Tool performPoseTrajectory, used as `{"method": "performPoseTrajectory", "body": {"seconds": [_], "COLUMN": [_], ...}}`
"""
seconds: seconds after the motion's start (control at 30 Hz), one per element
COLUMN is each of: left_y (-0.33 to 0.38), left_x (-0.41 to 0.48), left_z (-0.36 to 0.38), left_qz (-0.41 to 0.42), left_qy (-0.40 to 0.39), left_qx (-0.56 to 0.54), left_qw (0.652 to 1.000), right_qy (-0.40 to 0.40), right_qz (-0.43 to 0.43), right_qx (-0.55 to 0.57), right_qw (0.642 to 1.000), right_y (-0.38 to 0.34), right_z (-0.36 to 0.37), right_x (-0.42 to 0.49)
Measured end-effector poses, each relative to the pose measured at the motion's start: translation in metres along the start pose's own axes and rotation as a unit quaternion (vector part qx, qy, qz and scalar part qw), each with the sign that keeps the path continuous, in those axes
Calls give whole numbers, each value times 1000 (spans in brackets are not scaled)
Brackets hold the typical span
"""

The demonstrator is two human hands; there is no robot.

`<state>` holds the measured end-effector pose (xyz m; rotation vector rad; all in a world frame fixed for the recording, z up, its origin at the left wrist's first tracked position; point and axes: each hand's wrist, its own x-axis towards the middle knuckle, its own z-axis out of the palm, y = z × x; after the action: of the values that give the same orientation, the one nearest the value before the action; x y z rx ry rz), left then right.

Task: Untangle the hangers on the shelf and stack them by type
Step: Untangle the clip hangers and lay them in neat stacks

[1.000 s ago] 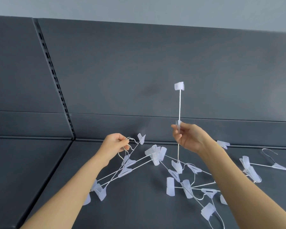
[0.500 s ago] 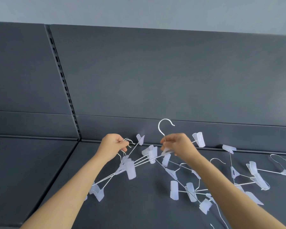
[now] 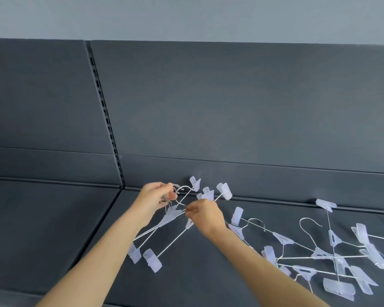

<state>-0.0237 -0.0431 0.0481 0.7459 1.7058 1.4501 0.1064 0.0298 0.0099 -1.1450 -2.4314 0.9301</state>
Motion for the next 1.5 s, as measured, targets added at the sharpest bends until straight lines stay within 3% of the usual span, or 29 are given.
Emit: {"method": "performPoseTrajectory", "body": {"seconds": [0.2, 0.3, 0.4, 0.5, 0.6, 0.67, 0.73, 0.9, 1.0, 1.1, 1.17, 1.33, 1.5], "left_y": [-7, -8, -8, -10, -12, -12, -12, -10, -11, -12, -13, -14, -13], "left_x": [-4, -1, 2, 5, 7, 8, 9, 9, 9, 9, 9, 9, 9], "left_z": [11, 17, 18, 19, 25, 31, 35, 26, 18, 17, 18, 18, 7], "left_qz": [14, 37, 44, 40, 42, 44, 49, 55, 56, 51, 49, 46, 56], "left_qy": [-55, -49, -38, -29, -28, -23, -12, 17, 42, 48, 44, 34, 66], "left_qx": [74, 101, 106, 102, 100, 101, 103, 91, 77, 69, 70, 74, 65], "left_qw": [996, 993, 993, 994, 994, 994, 993, 994, 995, 995, 995, 996, 994], "right_qy": [4, -10, 33, 93, 19, -35, -28, 93, 114, 120, 114, -6, 13], "right_qz": [9, -5, 5, 114, 240, 266, 259, 252, 295, 286, 235, 177, 227], "right_qx": [-8, 24, -26, -123, -220, -195, -151, -39, -75, -192, -222, -229, -188], "right_qw": [1000, 1000, 999, 981, 945, 943, 953, 963, 946, 931, 940, 957, 955], "right_y": [7, 15, 42, 92, 129, 139, 146, 160, 172, 162, 146, 112, 118], "right_z": [8, -3, -32, -76, -102, -98, -88, -99, -114, -109, -93, -55, -68], "right_x": [0, -9, -23, -31, -39, -43, -43, -47, -49, -46, -41, -26, -19]}}
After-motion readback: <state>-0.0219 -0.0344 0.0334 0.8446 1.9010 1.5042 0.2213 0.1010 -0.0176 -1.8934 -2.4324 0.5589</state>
